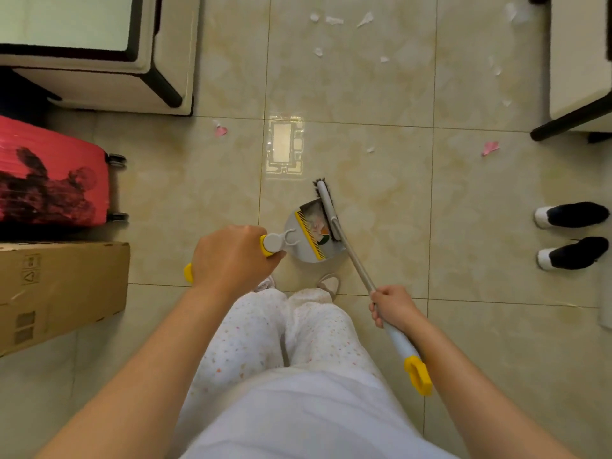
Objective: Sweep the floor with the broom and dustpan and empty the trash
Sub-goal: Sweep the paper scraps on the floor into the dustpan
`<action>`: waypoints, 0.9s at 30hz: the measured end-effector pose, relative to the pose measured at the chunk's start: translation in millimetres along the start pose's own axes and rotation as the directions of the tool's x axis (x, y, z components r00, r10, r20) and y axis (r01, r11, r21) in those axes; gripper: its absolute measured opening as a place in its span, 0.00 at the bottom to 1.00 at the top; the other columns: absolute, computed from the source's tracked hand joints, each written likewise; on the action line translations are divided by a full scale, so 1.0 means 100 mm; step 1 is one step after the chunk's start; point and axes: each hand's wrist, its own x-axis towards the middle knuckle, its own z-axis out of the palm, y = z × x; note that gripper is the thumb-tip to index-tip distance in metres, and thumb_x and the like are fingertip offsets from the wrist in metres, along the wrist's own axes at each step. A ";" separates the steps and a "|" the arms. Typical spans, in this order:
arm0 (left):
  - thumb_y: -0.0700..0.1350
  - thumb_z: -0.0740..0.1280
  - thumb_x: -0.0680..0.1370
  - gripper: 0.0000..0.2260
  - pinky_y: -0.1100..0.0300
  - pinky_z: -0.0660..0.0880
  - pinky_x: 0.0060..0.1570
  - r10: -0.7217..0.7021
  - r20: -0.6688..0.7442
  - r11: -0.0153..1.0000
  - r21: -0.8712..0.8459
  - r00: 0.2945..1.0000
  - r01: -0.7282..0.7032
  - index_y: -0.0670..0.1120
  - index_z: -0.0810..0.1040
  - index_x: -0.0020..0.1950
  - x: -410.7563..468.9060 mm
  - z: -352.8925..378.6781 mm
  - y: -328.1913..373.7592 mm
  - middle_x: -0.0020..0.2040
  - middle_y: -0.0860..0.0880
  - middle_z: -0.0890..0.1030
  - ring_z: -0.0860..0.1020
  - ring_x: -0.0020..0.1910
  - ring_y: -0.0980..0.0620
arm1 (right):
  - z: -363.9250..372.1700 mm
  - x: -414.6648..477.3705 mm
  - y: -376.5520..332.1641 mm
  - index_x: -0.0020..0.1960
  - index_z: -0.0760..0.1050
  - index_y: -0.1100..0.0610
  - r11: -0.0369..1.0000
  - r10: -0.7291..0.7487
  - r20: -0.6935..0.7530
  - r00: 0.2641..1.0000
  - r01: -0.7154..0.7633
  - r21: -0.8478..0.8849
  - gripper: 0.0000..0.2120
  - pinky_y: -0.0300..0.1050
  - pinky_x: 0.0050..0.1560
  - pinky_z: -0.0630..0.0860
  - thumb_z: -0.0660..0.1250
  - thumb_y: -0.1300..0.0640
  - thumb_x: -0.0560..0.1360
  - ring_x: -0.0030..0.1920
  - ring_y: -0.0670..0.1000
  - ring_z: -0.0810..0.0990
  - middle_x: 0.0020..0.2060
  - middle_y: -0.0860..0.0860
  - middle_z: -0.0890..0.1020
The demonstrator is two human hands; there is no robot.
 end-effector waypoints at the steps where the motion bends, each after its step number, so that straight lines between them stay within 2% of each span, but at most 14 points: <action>1: 0.62 0.63 0.75 0.20 0.63 0.59 0.25 -0.015 -0.019 0.999 -0.029 1.000 0.014 0.46 0.77 0.34 0.00 -0.02 -0.06 0.29 0.50 0.76 0.74 0.29 0.47 | 0.02 -0.01 -0.05 0.41 0.69 0.63 0.999 -0.019 -0.006 1.000 0.019 -0.031 0.09 0.41 0.23 0.68 0.56 0.65 0.79 0.24 0.52 0.68 0.28 0.57 0.71; 5: 0.63 0.64 0.74 0.22 0.63 0.58 0.25 -0.087 -0.061 0.991 -0.111 0.994 0.080 0.46 0.75 0.31 0.03 -0.09 -0.31 0.27 0.51 0.75 0.74 0.27 0.47 | 0.12 -0.04 -0.34 0.38 0.68 0.62 0.998 -0.044 -0.016 0.999 0.043 -0.052 0.10 0.40 0.23 0.67 0.56 0.65 0.79 0.24 0.52 0.68 0.28 0.57 0.71; 10: 0.62 0.66 0.73 0.22 0.63 0.58 0.25 -0.187 -0.063 0.965 -0.196 0.980 0.172 0.49 0.67 0.27 0.19 -0.16 -0.75 0.25 0.53 0.72 0.73 0.27 0.47 | 0.30 -0.13 -0.90 0.39 0.69 0.63 0.978 0.018 0.048 0.999 -0.028 0.205 0.10 0.33 0.19 0.64 0.56 0.67 0.79 0.21 0.48 0.67 0.29 0.57 0.70; 16: 0.62 0.66 0.73 0.20 0.64 0.61 0.25 -0.230 -0.089 0.950 -0.236 0.969 0.204 0.47 0.74 0.30 0.66 -0.38 -1.42 0.26 0.52 0.74 0.73 0.27 0.47 | 0.81 -0.12 -1.74 0.40 0.68 0.62 0.959 0.019 0.108 0.994 -0.048 0.279 0.10 0.33 0.18 0.63 0.57 0.66 0.80 0.19 0.46 0.67 0.29 0.56 0.70; 19: 0.60 0.66 0.73 0.20 0.64 0.58 0.25 -0.238 -0.112 0.951 -0.230 0.965 0.208 0.48 0.72 0.29 0.90 -0.57 -1.77 0.26 0.52 0.72 0.72 0.27 0.47 | 1.10 -0.09 -2.19 0.41 0.68 0.62 0.951 0.014 0.133 0.991 -0.055 0.303 0.09 0.32 0.18 0.63 0.56 0.66 0.80 0.18 0.46 0.67 0.30 0.56 0.69; 23: 0.60 0.66 0.74 0.21 0.63 0.58 0.25 -0.265 -0.115 0.944 -0.234 0.957 0.233 0.47 0.70 0.28 1.14 -0.77 -2.17 0.26 0.51 0.73 0.72 0.27 0.46 | 1.45 -0.05 -2.69 0.40 0.69 0.63 0.974 -0.034 0.114 0.993 0.007 0.228 0.09 0.33 0.19 0.64 0.57 0.66 0.80 0.18 0.47 0.67 0.29 0.57 0.70; 27: 0.59 0.66 0.73 0.20 0.63 0.59 0.25 -0.323 -0.099 0.918 -0.276 0.941 0.286 0.45 0.73 0.29 1.29 -0.88 -2.53 0.25 0.51 0.72 0.72 0.26 0.46 | 1.72 0.02 -3.14 0.40 0.69 0.65 0.990 -0.135 0.054 0.989 0.138 -0.042 0.10 0.35 0.19 0.65 0.57 0.65 0.80 0.22 0.51 0.68 0.29 0.58 0.71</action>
